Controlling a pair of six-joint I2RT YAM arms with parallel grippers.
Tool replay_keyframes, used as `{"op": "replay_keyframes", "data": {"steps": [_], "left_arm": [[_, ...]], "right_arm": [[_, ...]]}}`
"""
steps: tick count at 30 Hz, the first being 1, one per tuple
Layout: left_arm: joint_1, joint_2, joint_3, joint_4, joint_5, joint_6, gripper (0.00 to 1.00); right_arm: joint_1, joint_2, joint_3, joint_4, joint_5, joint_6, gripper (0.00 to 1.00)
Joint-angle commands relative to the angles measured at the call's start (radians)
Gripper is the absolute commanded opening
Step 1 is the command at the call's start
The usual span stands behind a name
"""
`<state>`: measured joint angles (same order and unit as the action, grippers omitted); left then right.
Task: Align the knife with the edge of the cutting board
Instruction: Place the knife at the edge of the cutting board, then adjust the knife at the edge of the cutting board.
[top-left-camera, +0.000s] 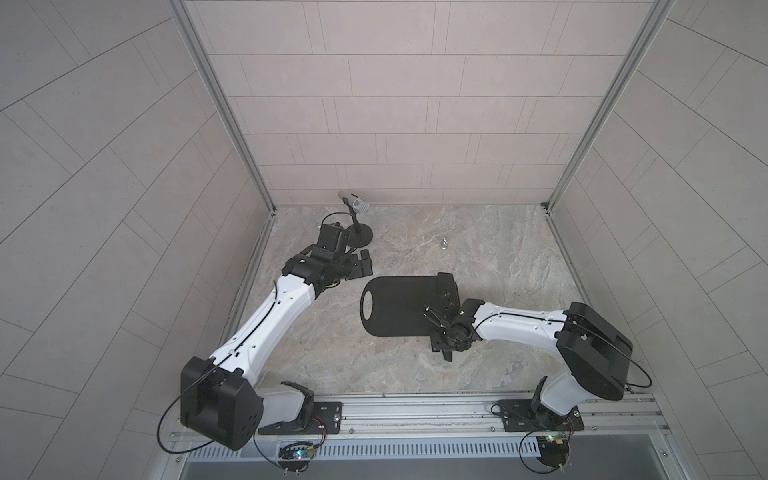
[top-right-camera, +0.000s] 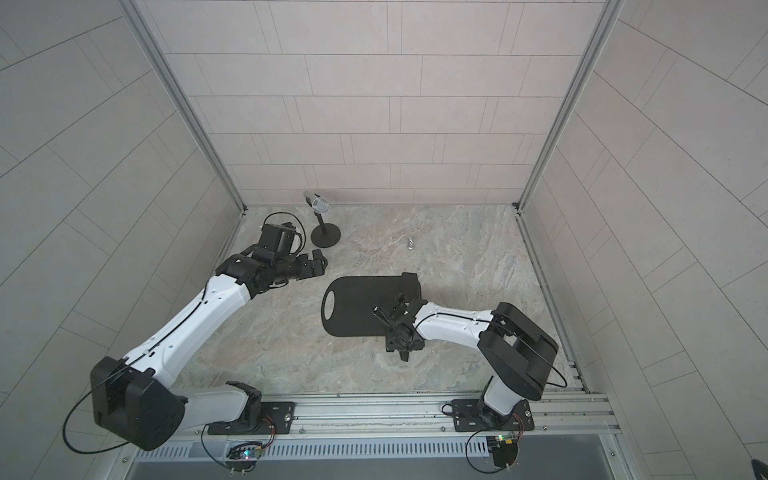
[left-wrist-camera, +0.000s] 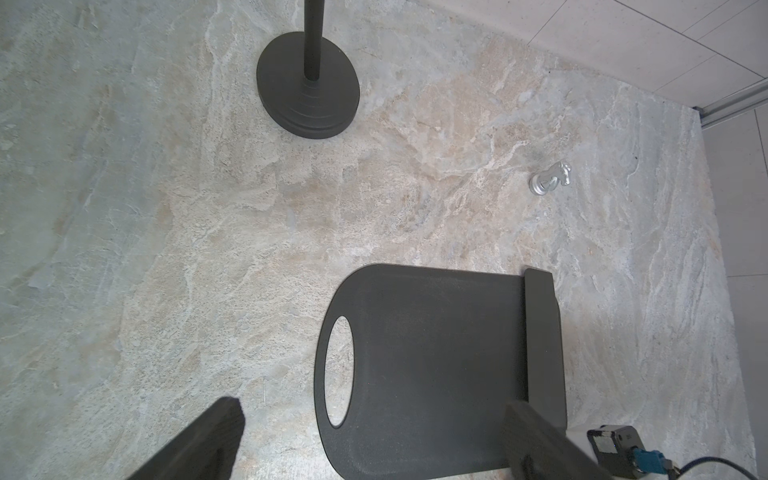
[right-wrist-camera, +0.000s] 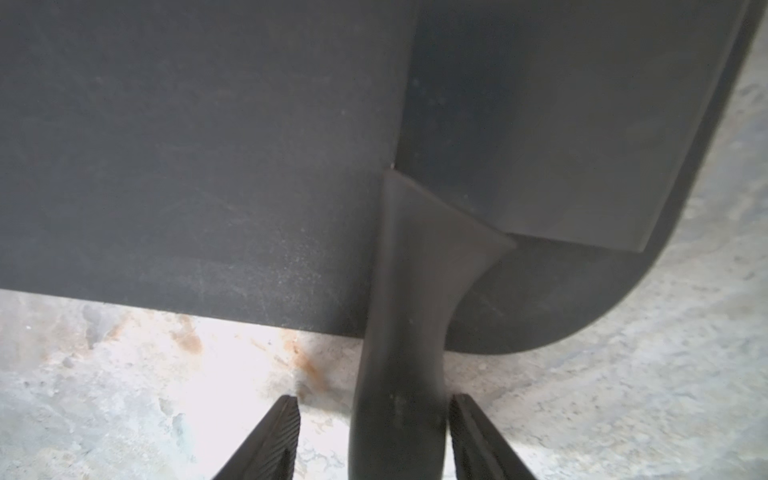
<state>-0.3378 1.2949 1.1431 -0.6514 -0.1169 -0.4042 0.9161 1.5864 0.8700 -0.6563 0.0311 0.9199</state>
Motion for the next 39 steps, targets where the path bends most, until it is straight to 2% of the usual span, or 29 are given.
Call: {"op": "replay_keyframes", "data": {"steps": [1,17,39], "left_arm": [[0.004,-0.002,-0.012,-0.001,0.015,-0.007,1.00],[0.004,0.001,-0.010,-0.001,0.020,-0.010,1.00],[0.004,0.009,-0.010,-0.003,0.017,-0.008,1.00]], "right_arm": [[0.003,-0.021,-0.047,-0.036,0.009,-0.003,0.60],[0.043,-0.033,-0.067,-0.023,0.000,0.013,0.60],[0.043,0.010,-0.038,-0.013,0.026,0.016,0.42]]}}
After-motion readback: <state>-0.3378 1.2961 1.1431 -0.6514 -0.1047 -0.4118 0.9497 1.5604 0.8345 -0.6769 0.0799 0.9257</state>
